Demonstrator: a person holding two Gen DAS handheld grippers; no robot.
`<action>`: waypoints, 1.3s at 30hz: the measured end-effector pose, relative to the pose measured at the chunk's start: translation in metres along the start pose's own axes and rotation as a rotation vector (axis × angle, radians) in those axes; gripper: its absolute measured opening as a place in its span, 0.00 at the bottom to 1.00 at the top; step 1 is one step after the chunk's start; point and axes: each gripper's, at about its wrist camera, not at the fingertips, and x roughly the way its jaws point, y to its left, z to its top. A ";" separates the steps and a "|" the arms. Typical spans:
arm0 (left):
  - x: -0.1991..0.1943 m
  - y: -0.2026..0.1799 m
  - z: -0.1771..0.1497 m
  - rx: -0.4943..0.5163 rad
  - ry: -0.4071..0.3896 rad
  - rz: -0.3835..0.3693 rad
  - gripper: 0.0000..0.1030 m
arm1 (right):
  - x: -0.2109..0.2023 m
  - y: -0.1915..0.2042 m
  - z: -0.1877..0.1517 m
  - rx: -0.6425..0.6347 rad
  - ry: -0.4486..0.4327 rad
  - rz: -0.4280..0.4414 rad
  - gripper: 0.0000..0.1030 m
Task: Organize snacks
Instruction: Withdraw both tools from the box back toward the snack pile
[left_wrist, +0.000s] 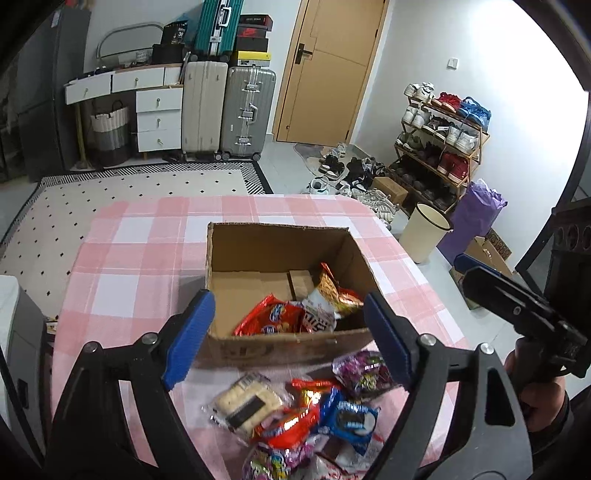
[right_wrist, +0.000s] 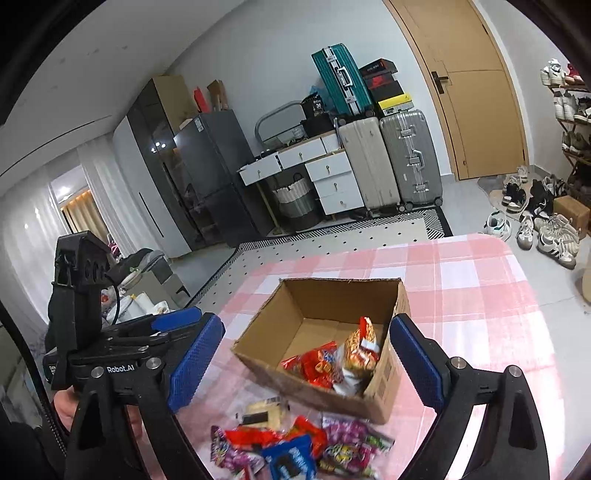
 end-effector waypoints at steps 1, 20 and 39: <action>-0.006 -0.002 -0.003 0.003 0.000 0.003 0.79 | -0.005 0.003 -0.003 0.000 -0.003 -0.002 0.92; -0.070 -0.025 -0.067 0.016 -0.018 0.016 0.85 | -0.069 0.047 -0.060 -0.071 -0.013 -0.016 0.94; -0.101 -0.022 -0.128 -0.014 -0.016 -0.001 0.99 | -0.087 0.050 -0.111 -0.066 0.044 -0.019 0.96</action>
